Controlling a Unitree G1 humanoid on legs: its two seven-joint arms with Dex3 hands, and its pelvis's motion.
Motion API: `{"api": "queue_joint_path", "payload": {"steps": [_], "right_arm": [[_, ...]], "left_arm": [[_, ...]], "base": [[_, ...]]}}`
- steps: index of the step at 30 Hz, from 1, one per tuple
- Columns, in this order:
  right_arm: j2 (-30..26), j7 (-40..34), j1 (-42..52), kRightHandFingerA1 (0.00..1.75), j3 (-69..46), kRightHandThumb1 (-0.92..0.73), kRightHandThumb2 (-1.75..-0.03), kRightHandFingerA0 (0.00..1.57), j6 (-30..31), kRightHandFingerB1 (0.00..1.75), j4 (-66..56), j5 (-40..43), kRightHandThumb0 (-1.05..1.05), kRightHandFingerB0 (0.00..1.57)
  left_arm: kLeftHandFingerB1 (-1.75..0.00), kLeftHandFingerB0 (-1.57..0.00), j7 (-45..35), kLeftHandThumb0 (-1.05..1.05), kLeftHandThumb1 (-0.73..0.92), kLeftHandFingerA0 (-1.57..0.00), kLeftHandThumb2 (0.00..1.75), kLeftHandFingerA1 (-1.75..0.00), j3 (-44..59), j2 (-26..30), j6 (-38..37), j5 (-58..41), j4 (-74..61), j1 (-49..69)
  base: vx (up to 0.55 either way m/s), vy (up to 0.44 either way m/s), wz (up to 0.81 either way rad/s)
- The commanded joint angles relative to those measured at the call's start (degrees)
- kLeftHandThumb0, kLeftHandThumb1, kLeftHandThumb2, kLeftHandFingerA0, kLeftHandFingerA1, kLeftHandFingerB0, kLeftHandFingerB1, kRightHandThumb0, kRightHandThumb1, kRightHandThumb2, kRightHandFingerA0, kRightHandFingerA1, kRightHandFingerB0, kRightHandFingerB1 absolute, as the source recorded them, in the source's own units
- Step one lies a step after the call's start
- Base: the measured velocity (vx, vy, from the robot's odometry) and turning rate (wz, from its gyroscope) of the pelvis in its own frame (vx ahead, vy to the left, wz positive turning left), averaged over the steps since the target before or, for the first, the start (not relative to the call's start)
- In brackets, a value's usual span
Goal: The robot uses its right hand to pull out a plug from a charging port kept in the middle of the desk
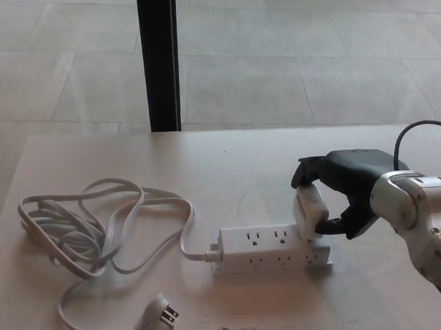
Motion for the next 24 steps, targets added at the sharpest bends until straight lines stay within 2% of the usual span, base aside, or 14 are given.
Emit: {"api": "queue_joint_path", "payload": {"steps": [1,2,3,4,6,7,10,14,16,18,20,21,23,24], "right_arm": [[-1.10,-2.13,3.79,1.61,1.12,-0.44,-1.04,1.07,-2.35,1.04,1.50,-1.96,-0.33,0.85],[-1.14,-2.06,3.99,1.75,1.21,-0.47,-1.07,0.91,-1.94,1.05,1.53,-2.21,-0.33,0.77],[-1.14,-2.04,4.07,1.75,1.25,-0.47,-1.07,0.91,-1.79,1.05,1.54,-2.32,-0.33,0.77],[-1.18,-2.16,4.20,1.70,1.18,-0.49,-1.08,0.90,-1.86,0.78,1.51,-2.29,-0.32,0.70],[-1.26,-2.25,4.45,1.70,1.32,-0.48,-1.10,0.88,-1.81,0.80,1.42,-2.55,-0.33,0.74],[-0.97,-2.63,4.66,1.75,1.49,-0.45,-1.16,0.89,-1.27,1.08,1.55,-2.95,-0.34,0.79],[-0.52,-1.84,4.29,1.75,2.58,-0.48,-1.12,0.87,0.64,0.97,1.39,-4.55,-0.38,0.78],[0.54,-3.58,4.45,1.73,2.43,-0.45,-1.15,0.86,1.06,1.33,0.93,-4.43,-0.39,0.78],[0.85,-4.15,4.72,1.75,1.88,-0.44,-1.18,0.88,1.02,1.43,0.47,-4.02,-0.39,0.75],[1.30,-5.06,4.58,1.75,2.17,-0.50,-1.11,0.85,1.42,1.22,0.77,-4.92,-0.40,0.75],[1.75,-6.42,4.54,1.75,1.85,-0.48,-1.14,0.90,1.56,1.35,0.73,-5.25,-0.40,0.75],[2.14,-6.98,4.29,1.75,1.73,-0.46,-1.15,0.89,2.16,1.19,0.73,-5.63,-0.38,0.78],[2.19,-8.77,3.82,1.75,1.72,-0.45,-1.13,0.91,1.47,1.44,1.34,-6.24,-0.41,0.75],[2.20,-8.91,3.78,1.75,1.74,-0.45,-1.13,0.91,1.43,1.44,1.41,-6.27,-0.41,0.75]], "left_arm": [[-0.43,-0.53,0.06,-0.78,0.91,-0.70,0.68,-0.53,0.31,0.14,-2.43,-0.81,0.10,0.48],[-0.44,-0.54,-0.16,-0.80,0.91,-0.70,0.68,-0.54,0.38,0.14,-2.69,-0.91,0.23,0.53],[-0.44,-0.54,-0.26,-0.80,0.91,-0.70,0.68,-0.54,0.41,0.15,-2.82,-0.96,0.31,0.54],[-0.43,-0.54,-0.06,-0.80,0.92,-0.71,0.68,-0.53,0.35,0.13,-2.79,-0.88,0.25,0.54],[-0.43,-0.54,0.40,-0.79,0.92,-0.73,0.68,-0.55,0.41,0.05,-2.32,-0.95,-0.17,0.50],[-0.43,-0.54,-0.20,-0.79,0.92,-0.71,0.69,-0.54,0.56,0.01,-2.87,-1.18,-0.10,0.67],[-0.42,-0.52,-0.41,-0.79,0.92,-0.70,0.71,-0.53,-0.11,0.31,-4.26,-0.34,0.53,0.87],[-0.43,-0.54,-0.11,-0.81,0.92,-0.70,0.71,-0.52,0.13,0.59,-5.09,-0.53,1.58,0.65],[-0.43,-0.55,-0.03,-0.81,0.92,-0.71,0.71,-0.54,0.15,0.62,-4.98,-0.59,2.06,0.33],[-0.43,-0.55,-0.30,-0.80,0.92,-0.72,0.71,-0.54,0.19,0.65,-4.91,-0.76,1.34,0.68],[-0.42,-0.52,-0.31,-0.79,0.92,-0.70,0.73,-0.54,-0.01,0.64,-5.03,-0.58,0.92,0.93],[-0.41,-0.52,-0.25,-0.78,0.92,-0.69,0.73,-0.53,-0.05,0.62,-5.36,-0.51,1.11,0.93],[-0.44,-0.53,-0.16,-0.79,0.92,-0.70,0.73,-0.54,-0.14,0.66,-5.99,-0.35,1.82,0.75],[-0.44,-0.53,-0.16,-0.79,0.92,-0.70,0.73,-0.54,-0.15,0.66,-6.07,-0.37,1.93,0.71]], "base": [[0.00,0.000,0.00],[0.00,0.000,0.00],[0.00,0.000,0.00],[0.00,0.000,0.00],[0.00,0.000,0.00],[0.00,0.000,0.00],[0.00,0.000,0.00],[0.00,0.000,0.00],[0.00,0.000,0.00],[0.00,0.000,0.00],[0.00,0.000,0.00],[0.00,0.000,0.00],[0.00,0.000,0.00],[0.00,0.000,0.00]]}}
